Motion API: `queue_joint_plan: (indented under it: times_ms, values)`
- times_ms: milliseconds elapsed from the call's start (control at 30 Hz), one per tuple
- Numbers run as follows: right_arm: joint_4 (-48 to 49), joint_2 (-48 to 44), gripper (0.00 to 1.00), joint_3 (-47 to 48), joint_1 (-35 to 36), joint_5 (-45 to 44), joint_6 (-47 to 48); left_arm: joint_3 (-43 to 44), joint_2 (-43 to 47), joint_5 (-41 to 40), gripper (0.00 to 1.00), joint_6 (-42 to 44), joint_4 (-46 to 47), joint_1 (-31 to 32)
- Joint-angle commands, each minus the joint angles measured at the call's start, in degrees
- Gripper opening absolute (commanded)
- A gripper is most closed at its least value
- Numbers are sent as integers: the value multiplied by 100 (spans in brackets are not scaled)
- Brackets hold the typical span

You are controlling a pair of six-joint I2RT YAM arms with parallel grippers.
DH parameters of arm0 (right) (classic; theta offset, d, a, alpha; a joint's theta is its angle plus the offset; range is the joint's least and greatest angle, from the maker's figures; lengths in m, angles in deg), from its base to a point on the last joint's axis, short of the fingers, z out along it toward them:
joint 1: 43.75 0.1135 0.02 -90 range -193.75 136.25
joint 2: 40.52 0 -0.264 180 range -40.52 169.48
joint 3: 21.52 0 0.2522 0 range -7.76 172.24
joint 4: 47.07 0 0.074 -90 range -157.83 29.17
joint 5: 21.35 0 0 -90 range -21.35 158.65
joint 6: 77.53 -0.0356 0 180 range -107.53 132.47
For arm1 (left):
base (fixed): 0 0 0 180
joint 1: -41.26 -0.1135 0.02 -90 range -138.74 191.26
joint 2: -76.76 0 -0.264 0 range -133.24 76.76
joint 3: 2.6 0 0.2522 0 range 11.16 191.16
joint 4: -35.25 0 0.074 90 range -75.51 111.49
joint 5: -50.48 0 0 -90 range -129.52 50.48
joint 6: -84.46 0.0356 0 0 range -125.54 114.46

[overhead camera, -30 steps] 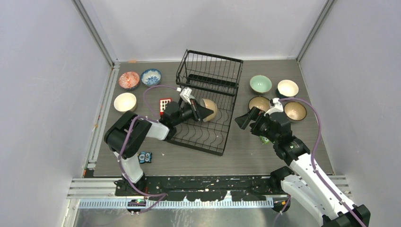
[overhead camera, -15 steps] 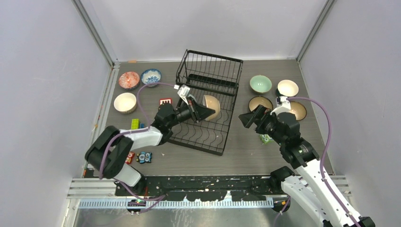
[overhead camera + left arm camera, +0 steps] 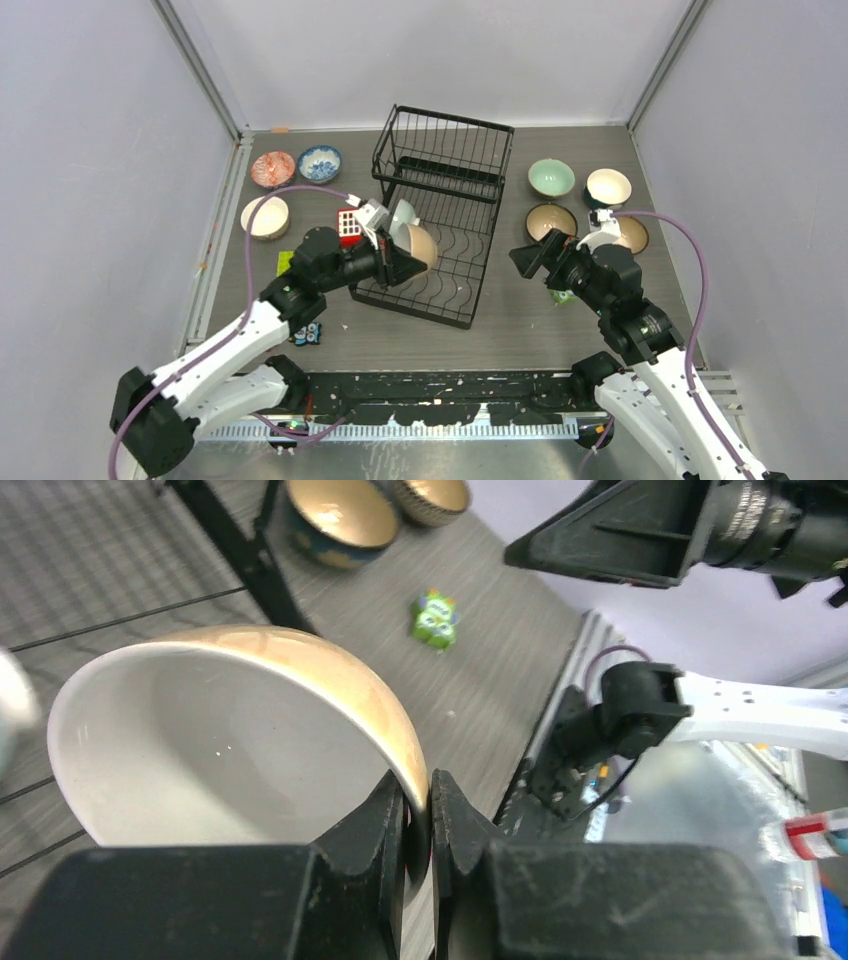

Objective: Unload the bowls from the dish rack
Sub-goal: Place the bowl with the bowl.

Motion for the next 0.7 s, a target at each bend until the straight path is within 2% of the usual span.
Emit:
queue_joint_plan:
  times_ms: [0,133,267,400,500,667]
  values:
    - [38,-86,100,246,26,107,146,942,667,-981,0,1235,-2574,3]
    - [65,-86,100,233,77,120,166,1702,574,-2261,0,1630,-4148,3]
    - [72,-56,100,224,177,79,188,2579,-14,-3843,0,1790,-5433,-5]
    - [81,8,100,224,276,81,159,3339,-756,-5071,0,1749,-6228,-148]
    - [95,28,100,222,361,54,142,3706,-1210,-5147,0,1721,-6397,-689]
    - [36,49,100,275,554,-43,157,3973,-1725,-4507,0,1748,-6246,-2023]
